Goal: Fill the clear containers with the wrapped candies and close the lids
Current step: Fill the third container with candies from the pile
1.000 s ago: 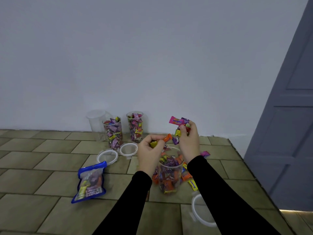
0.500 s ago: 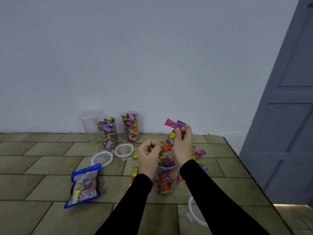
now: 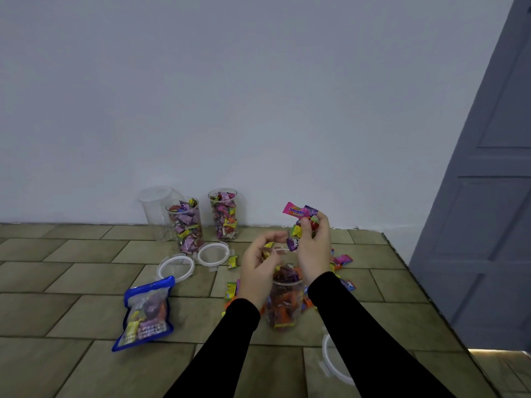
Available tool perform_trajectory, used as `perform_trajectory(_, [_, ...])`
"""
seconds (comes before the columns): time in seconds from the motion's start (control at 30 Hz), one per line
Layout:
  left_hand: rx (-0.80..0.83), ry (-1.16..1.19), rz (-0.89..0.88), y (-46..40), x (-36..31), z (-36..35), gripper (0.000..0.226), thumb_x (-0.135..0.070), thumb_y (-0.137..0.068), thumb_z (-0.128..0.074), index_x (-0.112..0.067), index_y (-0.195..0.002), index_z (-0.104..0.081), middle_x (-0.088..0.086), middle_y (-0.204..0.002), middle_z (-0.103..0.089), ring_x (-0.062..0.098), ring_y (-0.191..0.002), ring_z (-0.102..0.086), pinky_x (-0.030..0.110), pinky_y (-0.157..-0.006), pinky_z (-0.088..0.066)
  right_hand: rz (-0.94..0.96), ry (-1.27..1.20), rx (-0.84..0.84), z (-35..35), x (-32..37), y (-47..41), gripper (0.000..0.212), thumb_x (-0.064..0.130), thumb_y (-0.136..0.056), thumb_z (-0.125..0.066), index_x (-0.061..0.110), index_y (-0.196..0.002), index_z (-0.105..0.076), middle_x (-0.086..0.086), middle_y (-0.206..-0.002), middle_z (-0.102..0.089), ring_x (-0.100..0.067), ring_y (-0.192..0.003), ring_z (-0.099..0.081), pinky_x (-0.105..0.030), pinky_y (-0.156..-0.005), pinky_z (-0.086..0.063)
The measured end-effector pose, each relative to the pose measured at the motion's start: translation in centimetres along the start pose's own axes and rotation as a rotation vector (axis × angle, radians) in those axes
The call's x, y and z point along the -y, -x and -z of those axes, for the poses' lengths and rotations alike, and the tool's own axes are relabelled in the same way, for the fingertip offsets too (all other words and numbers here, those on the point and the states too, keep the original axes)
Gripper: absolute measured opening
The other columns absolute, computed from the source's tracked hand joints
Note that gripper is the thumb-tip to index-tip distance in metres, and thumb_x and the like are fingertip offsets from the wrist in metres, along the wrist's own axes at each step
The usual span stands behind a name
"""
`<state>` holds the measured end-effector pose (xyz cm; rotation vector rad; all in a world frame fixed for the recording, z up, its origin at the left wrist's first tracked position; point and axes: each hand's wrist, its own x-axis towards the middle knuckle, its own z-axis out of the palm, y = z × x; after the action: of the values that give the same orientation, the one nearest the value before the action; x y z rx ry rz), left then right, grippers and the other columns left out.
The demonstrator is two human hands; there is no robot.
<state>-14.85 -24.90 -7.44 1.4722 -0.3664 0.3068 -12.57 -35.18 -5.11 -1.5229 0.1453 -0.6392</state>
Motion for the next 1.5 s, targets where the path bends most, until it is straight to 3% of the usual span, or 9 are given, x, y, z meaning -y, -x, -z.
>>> perform_trajectory(0.13, [0.011,0.141,-0.014,0.3,0.5,0.1,0.044,-0.014,-0.077,-0.057,-0.015,-0.121,-0.062,0.002,-0.117,-0.068,0.013,-0.114,-0.061,0.023,-0.085,-0.051,0.006,-0.007,-0.004,0.1,0.2,0.2,0.022,0.020,-0.101,-0.044,0.007,-0.118,-0.051,0.008,-0.086,-0.057,0.001,-0.074,-0.052,-0.003,-0.059,-0.039])
perform_trajectory(0.27, [-0.120,0.087,0.156,0.4,1.9,0.1,0.029,-0.037,-0.099,-0.041,-0.025,-0.114,-0.063,-0.001,-0.114,-0.069,0.016,-0.113,-0.061,0.026,-0.091,-0.047,0.002,-0.014,0.003,0.1,0.5,0.3,0.020,0.019,-0.101,-0.044,0.007,-0.115,-0.051,0.008,-0.083,-0.055,-0.001,-0.070,-0.050,-0.004,-0.057,-0.038])
perform_trajectory(0.4, [-0.109,0.256,0.462,0.4,2.7,-0.7,0.072,-0.054,-0.100,-0.017,-0.004,-0.104,-0.069,0.014,-0.098,-0.072,0.019,-0.085,-0.068,0.020,-0.063,-0.053,0.003,-0.012,0.011,0.0,0.4,0.3,0.019,0.021,-0.101,-0.045,0.011,-0.115,-0.053,0.007,-0.087,-0.056,-0.003,-0.076,-0.051,-0.010,-0.065,-0.041])
perform_trajectory(0.57, [-0.112,0.301,0.458,0.5,3.4,-0.9,0.081,-0.061,-0.098,-0.014,-0.005,-0.093,-0.072,0.013,-0.086,-0.073,0.014,-0.068,-0.069,0.020,-0.058,-0.054,-0.124,-0.190,0.018,0.0,0.8,0.5,0.013,0.010,-0.098,-0.044,0.016,-0.094,-0.055,0.003,-0.075,-0.050,-0.010,-0.063,-0.043,-0.015,-0.050,-0.038])
perform_trajectory(0.83, [-0.127,0.315,0.469,0.2,3.9,-1.0,0.087,-0.066,-0.095,-0.017,0.001,-0.099,-0.072,0.020,-0.090,-0.070,0.025,-0.076,-0.063,0.045,-0.086,-0.050,-0.217,-0.284,0.067,-0.4,0.7,0.4,0.019,-0.010,-0.071,-0.032,0.007,-0.069,-0.042,-0.012,-0.070,-0.041,-0.023,-0.065,-0.036,-0.031,-0.056,-0.029])
perform_trajectory(1.0, [-0.132,0.327,0.507,0.1,4.0,-0.9,0.084,-0.064,-0.096,-0.018,0.000,-0.099,-0.073,0.020,-0.094,-0.072,0.025,-0.078,-0.068,0.037,-0.079,-0.054,-0.249,-0.289,0.099,-0.1,1.4,0.5,0.034,-0.022,-0.067,-0.023,0.007,-0.063,-0.039,-0.007,-0.061,-0.039,-0.015,-0.051,-0.035,-0.019,-0.040,-0.026])
perform_trajectory(1.17, [-0.174,0.349,0.534,-0.1,4.0,-0.9,0.081,-0.064,-0.096,-0.023,-0.001,-0.092,-0.073,0.025,-0.099,-0.070,0.039,-0.093,-0.064,0.063,-0.099,-0.043,-0.174,-0.250,0.144,-0.3,1.0,0.5,0.025,-0.013,-0.059,-0.030,0.010,-0.056,-0.037,-0.007,-0.057,-0.032,-0.018,-0.055,-0.029,-0.022,-0.046,-0.024])
perform_trajectory(1.33, [-0.158,0.369,0.515,-0.2,3.8,-0.9,0.078,-0.059,-0.099,-0.021,-0.010,-0.075,-0.077,0.015,-0.082,-0.072,0.031,-0.081,-0.067,0.058,-0.097,-0.046,-0.157,-0.295,0.209,0.0,1.0,0.8,0.014,0.001,-0.047,-0.037,0.008,-0.059,-0.040,-0.005,-0.055,-0.035,-0.020,-0.048,-0.041,-0.026,-0.047,-0.031])
perform_trajectory(1.5, [-0.149,0.425,0.522,0.0,3.3,-1.1,0.073,-0.054,-0.101,-0.022,-0.003,-0.086,-0.073,0.017,-0.084,-0.072,0.031,-0.082,-0.067,0.054,-0.095,-0.047,-0.161,-0.337,0.323,0.3,1.5,1.1,0.010,0.002,-0.057,-0.041,0.004,-0.065,-0.045,-0.002,-0.050,-0.047,-0.024,-0.049,-0.058,-0.019,-0.043,-0.042])
